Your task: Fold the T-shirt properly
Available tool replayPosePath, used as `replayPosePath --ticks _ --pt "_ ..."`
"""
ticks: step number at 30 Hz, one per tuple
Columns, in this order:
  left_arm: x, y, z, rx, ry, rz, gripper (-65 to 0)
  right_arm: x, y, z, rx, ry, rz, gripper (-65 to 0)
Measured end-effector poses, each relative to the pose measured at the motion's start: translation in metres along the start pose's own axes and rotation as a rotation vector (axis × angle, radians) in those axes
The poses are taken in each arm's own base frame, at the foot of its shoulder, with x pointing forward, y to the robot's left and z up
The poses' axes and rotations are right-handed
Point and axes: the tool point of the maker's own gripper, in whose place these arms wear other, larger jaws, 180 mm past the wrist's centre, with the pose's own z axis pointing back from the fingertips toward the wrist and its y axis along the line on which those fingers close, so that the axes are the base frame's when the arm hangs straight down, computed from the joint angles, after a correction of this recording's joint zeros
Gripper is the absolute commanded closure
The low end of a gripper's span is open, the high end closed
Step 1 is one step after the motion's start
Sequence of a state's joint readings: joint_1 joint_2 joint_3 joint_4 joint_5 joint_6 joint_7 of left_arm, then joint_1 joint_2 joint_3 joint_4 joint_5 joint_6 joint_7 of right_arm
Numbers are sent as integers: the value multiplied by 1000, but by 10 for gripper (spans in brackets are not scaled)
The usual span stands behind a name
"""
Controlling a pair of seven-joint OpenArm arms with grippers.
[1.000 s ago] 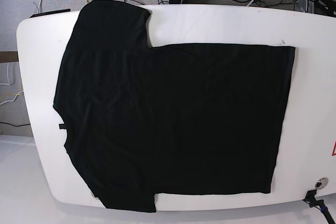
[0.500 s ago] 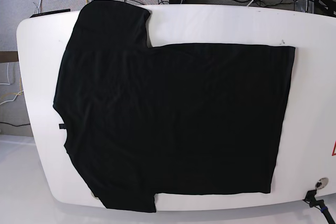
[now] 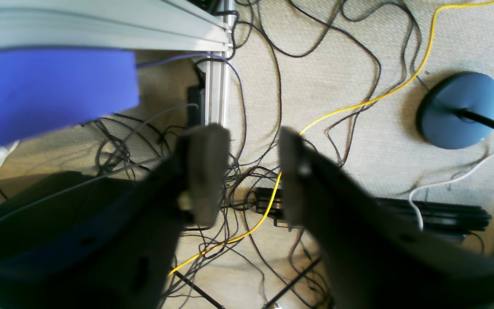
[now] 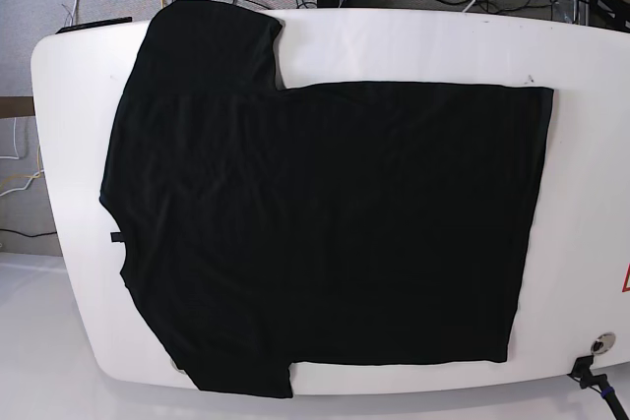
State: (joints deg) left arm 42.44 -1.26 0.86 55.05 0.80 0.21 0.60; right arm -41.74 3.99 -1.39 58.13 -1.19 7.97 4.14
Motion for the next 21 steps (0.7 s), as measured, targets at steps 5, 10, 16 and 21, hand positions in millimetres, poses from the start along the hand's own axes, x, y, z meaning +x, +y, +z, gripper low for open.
replayPosePath --ticks 5,10,16,21 --pt "-17 -3 36 -7 -13 -6 -320 3 12 34 14 -52 7 -279" --pt "-1 -2 75 -12 -99 -30 -320 20 21 70 24 -127 14 -279" --pt "41 8 124 -15 -231 -90 -317 51 32 114 36 -199 29 -279" --pt "96 6 158 -29 -382 -126 -317 101 37 148 38 -314 49 -279"
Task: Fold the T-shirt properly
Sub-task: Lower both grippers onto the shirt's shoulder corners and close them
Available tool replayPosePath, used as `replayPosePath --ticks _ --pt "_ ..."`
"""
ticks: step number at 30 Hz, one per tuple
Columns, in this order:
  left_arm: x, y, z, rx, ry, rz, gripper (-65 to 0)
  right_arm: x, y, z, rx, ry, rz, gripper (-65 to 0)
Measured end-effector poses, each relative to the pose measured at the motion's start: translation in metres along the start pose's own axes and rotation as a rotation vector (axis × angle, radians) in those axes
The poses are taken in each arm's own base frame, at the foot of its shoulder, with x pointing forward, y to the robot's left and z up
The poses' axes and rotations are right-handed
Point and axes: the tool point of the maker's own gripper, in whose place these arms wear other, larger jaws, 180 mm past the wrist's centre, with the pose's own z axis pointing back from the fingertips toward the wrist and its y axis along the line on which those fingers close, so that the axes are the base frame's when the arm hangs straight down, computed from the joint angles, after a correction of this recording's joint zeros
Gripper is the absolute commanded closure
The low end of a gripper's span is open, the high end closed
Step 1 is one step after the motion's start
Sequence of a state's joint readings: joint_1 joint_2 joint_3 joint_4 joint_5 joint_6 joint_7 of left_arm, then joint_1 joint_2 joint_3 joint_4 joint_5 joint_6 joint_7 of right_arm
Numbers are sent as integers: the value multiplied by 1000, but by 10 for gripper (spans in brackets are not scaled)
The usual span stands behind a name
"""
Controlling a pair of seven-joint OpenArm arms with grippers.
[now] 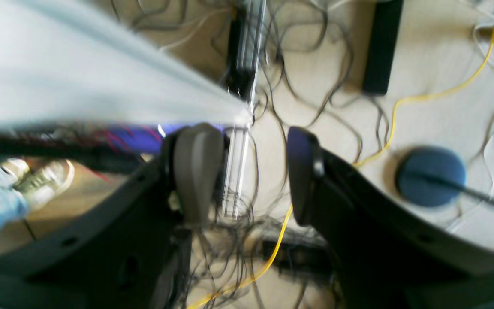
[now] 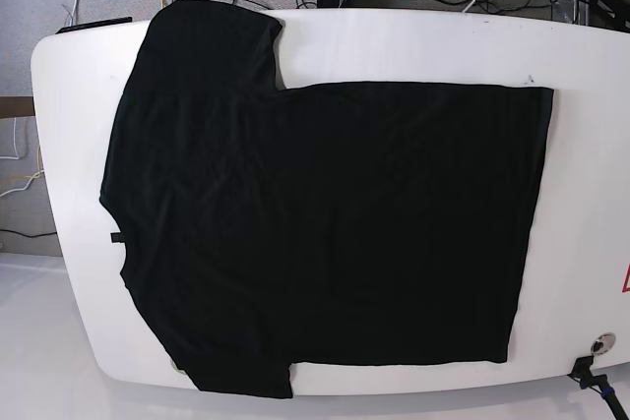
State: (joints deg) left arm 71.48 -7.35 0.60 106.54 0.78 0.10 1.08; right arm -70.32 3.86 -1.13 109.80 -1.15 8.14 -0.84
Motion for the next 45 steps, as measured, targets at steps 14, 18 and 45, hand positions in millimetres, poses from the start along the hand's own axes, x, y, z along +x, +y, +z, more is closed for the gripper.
replayPosePath --ticks 14,18,45 --pt "141 35 -35 76 -385 40 -325 150 -116 -21 -204 -457 -167 -283" --pt "178 74 -39 109 -498 176 -469 170 -137 -30 -153 -439 -278 -284" --pt "204 130 -40 62 -507 475 -578 111 -205 -48 24 -161 -626 -285"
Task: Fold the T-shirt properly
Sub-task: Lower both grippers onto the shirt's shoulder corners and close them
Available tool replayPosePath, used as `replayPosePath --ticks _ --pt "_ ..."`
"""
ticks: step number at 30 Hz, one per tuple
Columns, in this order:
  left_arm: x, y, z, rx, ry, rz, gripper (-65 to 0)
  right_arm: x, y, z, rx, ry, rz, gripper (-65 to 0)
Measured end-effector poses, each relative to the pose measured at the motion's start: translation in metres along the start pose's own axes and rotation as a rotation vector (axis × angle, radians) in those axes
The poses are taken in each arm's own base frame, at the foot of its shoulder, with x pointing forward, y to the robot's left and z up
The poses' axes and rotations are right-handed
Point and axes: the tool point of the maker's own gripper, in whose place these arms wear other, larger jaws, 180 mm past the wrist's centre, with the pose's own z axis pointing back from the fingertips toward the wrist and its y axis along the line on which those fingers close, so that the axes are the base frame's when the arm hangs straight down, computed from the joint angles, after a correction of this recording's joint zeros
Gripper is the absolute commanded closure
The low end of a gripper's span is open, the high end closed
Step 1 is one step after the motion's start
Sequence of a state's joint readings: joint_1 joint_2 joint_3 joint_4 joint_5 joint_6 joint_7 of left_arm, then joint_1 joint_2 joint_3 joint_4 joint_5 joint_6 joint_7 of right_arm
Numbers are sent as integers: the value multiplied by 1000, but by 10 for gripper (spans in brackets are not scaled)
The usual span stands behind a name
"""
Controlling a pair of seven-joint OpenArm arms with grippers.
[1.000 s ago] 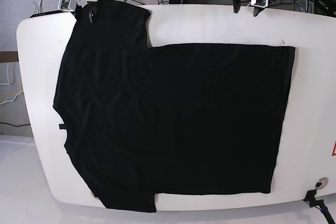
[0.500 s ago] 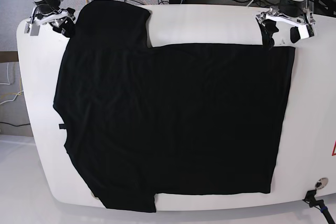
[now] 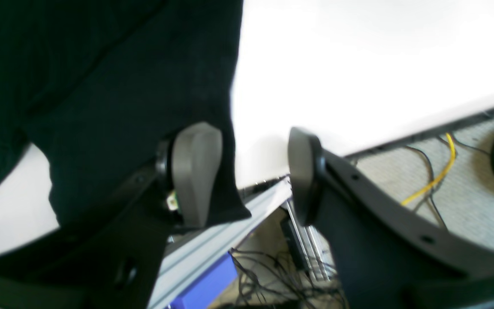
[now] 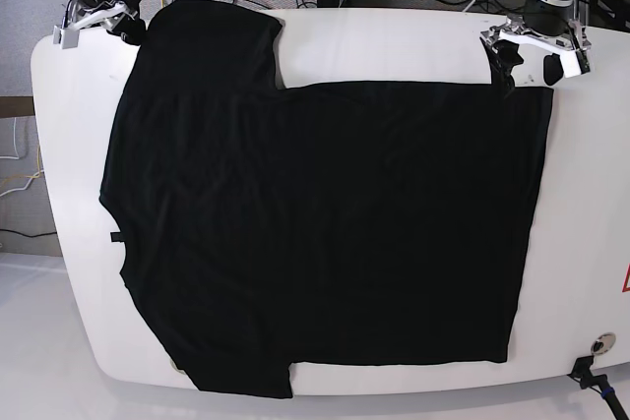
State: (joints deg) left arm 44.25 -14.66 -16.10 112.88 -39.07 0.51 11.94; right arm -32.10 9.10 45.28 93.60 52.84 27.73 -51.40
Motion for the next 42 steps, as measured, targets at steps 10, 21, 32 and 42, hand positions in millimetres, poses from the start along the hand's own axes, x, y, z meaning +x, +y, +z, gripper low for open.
replayPosePath --ticks 10,21,32,42 --pt "1 1 0 -1 3 -11 -578 -9 17 -12 66 20 -2 -285" --pt "1 1 0 -3 4 -14 -578 -31 45 -23 146 26 -56 -282" --pt "6 3 -1 -10 3 -44 -578 -50 45 -7 126 78 -29 -280" --pt "7 4 -1 -11 5 -50 -578 -54 49 -8 136 92 -27 -279"
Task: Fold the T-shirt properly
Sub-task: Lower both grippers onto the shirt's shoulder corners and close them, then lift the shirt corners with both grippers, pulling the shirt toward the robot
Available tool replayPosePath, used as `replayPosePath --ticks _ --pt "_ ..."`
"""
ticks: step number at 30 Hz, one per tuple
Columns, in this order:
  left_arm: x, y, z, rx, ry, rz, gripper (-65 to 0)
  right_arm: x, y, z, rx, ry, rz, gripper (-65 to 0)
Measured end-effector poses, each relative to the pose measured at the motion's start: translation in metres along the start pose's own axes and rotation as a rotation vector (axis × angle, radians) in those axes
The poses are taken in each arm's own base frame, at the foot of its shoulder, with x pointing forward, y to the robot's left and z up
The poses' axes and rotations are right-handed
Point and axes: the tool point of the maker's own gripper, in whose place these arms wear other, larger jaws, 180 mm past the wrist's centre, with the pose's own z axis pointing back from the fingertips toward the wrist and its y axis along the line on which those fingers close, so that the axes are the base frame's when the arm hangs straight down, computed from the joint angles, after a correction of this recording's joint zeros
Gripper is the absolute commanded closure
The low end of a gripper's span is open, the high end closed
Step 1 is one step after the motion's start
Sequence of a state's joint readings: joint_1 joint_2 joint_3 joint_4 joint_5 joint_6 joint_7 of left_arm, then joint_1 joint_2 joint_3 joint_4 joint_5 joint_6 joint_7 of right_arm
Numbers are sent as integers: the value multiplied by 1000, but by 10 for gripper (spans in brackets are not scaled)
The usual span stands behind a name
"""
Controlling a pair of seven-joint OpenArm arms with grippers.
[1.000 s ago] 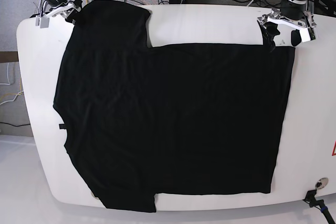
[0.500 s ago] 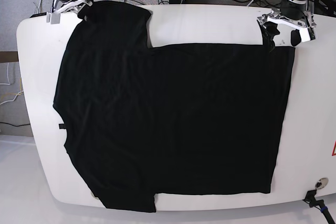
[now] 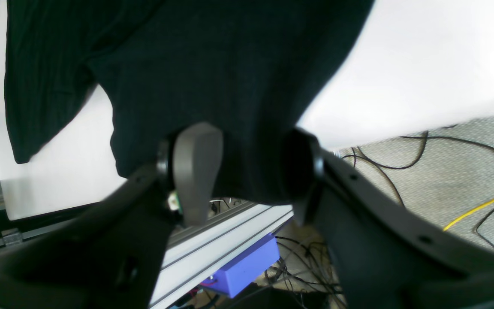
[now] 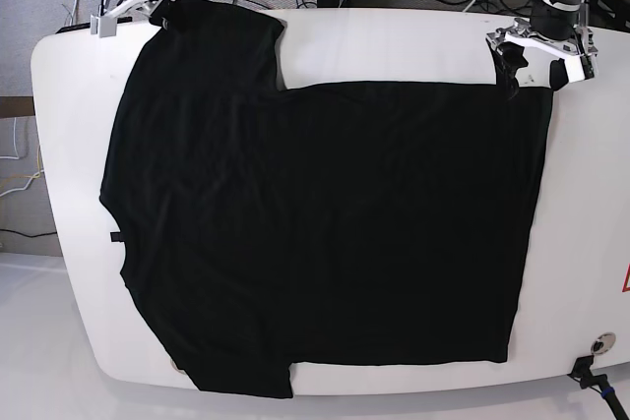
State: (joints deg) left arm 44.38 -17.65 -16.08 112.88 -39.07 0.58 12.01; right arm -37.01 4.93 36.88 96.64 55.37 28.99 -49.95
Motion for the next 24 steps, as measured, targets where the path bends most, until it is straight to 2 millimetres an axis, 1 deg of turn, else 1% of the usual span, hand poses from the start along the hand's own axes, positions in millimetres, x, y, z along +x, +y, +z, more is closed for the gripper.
replayPosePath --ticks 5,11,12,13,14,16,18,22,24 --pt "0 0 0 -2 -1 -1 -578 -3 14 -11 44 1 -8 -279" --pt "0 0 0 -2 1 -2 -578 -3 14 -11 44 3 -7 -272" --pt "0 0 0 -2 0 -1 -578 -3 14 -11 44 3 -7 -249" --pt "0 0 0 -2 0 -2 -578 -3 14 -11 44 3 -7 -206" --pt "0 0 0 -2 0 -2 -578 -2 14 -12 42 3 -5 -148" --pt "1 0 0 -3 -2 -2 -578 -2 12 -14 31 10 -2 0" --pt "1 -1 0 -3 -2 -2 -578 -4 10 -15 22 23 -4 0" --pt "1 1 0 0 -3 -1 -578 1 13 -19 30 22 4 0" --pt "7 8 1 18 -17 7 -578 2 14 -20 32 20 5 0"
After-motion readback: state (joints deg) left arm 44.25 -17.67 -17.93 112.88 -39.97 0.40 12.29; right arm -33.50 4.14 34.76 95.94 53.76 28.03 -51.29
